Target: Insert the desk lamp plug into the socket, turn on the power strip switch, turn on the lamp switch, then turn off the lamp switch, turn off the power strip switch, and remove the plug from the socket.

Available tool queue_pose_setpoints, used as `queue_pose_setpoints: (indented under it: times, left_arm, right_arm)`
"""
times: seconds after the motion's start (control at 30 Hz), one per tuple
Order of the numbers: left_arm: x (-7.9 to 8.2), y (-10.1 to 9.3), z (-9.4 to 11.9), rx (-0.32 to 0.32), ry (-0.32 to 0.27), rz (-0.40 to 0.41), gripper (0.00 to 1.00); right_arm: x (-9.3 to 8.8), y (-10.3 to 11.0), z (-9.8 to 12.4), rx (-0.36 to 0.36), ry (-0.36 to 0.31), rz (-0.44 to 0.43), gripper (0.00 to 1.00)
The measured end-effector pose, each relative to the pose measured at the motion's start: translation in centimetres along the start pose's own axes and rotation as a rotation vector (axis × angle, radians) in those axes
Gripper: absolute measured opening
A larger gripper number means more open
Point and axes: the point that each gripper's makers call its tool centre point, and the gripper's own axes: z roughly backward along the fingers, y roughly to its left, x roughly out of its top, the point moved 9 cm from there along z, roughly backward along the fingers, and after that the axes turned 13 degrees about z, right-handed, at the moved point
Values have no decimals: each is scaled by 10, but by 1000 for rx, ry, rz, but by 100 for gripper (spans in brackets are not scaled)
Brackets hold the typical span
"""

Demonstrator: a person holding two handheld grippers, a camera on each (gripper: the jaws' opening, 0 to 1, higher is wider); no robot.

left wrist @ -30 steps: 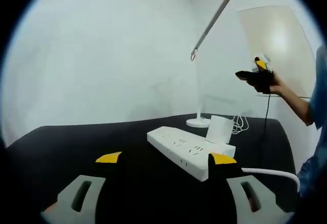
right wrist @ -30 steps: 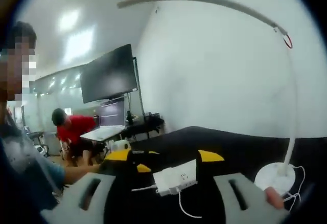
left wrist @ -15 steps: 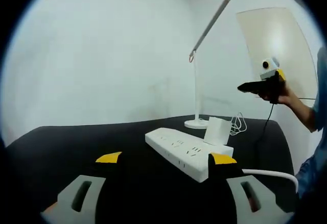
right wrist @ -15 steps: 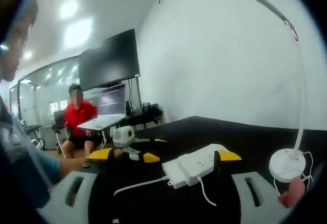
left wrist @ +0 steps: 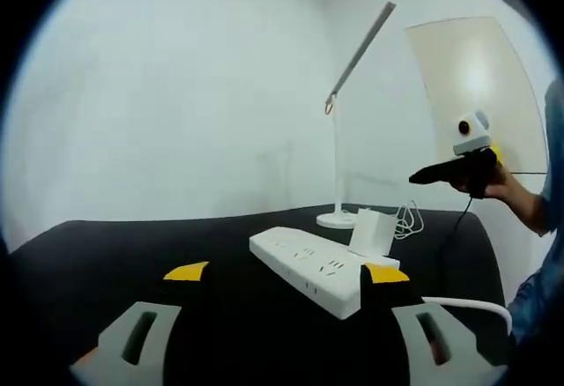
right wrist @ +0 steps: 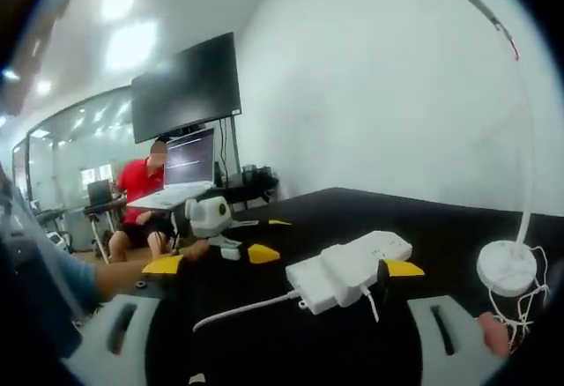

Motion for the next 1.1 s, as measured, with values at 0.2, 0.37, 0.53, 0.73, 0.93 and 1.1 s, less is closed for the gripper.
queue_pose_setpoints:
  times: [0.2,0.37,0.53,0.73,0.93,1.1]
  left_arm:
    - [1,-1,0,10,-5,-1,71]
    - [2,0,0,22,-17,-3,78]
    - [2,-3,1,36,-18,-9,83]
    - [3,-4,1,33,-26,6,89]
    - [4,-1,0,25,-30,12,89]
    - [4,-4,3,26,-33,13,89]
  right_arm:
    - [-13,4,-8,-11,0,-42,87]
    - [-23,7,-12,-28,6,-71,84]
    - [-31,10,-15,-50,35,-82,76]
    - [-40,11,-24,-60,71,-77,63]
    - [-54,15,-37,-81,119,-92,58]
    - [-64,12,-51,-180,141,-79,54]
